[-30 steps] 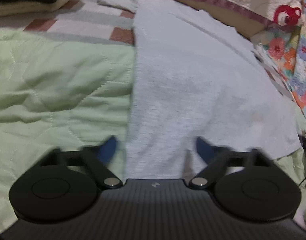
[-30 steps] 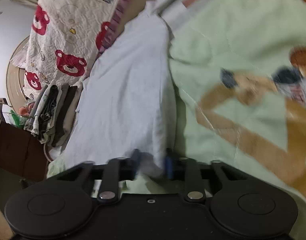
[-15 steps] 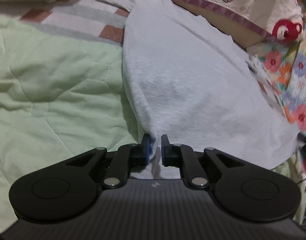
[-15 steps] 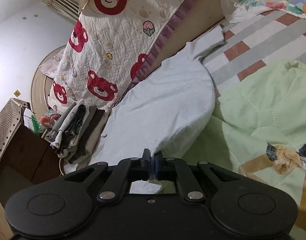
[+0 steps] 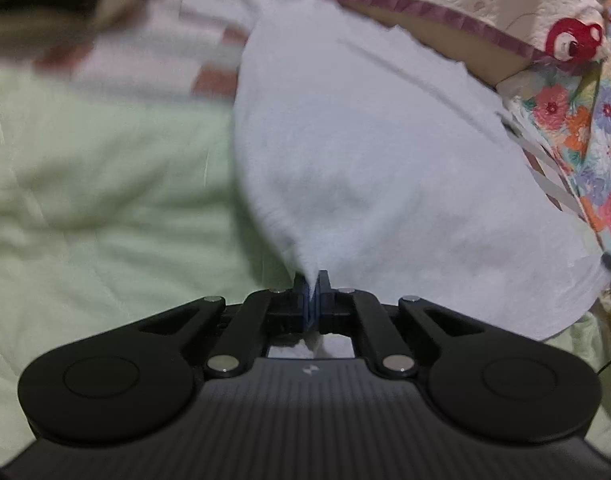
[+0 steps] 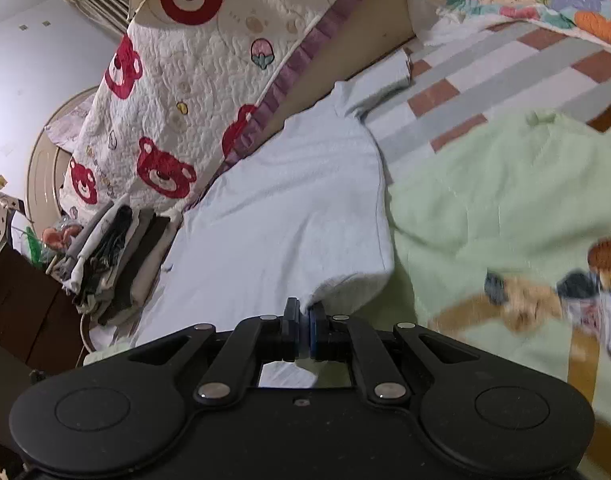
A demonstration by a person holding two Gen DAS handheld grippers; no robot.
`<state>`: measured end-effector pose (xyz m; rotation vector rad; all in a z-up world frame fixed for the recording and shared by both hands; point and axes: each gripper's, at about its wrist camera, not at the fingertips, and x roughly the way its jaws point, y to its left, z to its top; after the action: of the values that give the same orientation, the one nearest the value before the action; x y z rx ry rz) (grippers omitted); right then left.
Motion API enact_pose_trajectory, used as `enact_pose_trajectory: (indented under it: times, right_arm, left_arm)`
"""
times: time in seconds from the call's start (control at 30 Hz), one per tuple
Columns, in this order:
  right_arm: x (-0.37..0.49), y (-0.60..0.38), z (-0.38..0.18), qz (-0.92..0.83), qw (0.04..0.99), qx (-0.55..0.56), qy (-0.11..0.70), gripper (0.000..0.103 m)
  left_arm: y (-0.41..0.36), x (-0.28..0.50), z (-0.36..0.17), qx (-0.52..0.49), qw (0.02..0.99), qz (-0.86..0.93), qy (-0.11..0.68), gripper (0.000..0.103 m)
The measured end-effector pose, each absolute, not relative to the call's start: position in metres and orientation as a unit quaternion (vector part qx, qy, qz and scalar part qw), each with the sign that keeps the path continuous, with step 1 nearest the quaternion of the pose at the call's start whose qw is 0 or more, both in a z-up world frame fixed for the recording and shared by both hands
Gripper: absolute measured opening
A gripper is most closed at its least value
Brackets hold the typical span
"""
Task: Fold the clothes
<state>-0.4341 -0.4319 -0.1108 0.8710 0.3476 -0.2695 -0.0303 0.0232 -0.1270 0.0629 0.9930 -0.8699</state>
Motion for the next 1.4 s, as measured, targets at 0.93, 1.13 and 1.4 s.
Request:
enact_pose_trajectory:
  times: [0.93,1.13,1.4]
  right_arm:
    - [-0.490,-0.408,0.017,-0.055,0.911,0.405,0.054,0.007]
    - [-0.511,-0.400,0.020,-0.043,0.905,0.414,0.089,0.007]
    - [-0.426,-0.455,0.006,-0.070,0.900,0.384,0.194,0.007]
  left_arm:
    - [0.099,-0.051,0.060,-0.055,0.849,-0.429,0.303,0.002]
    - [0.143,-0.056,0.068,-0.067,0.842,-0.407,0.348,0.002]
    - [0.037,0.013,0.044,0.113,0.823,-0.413,0.373,0.002]
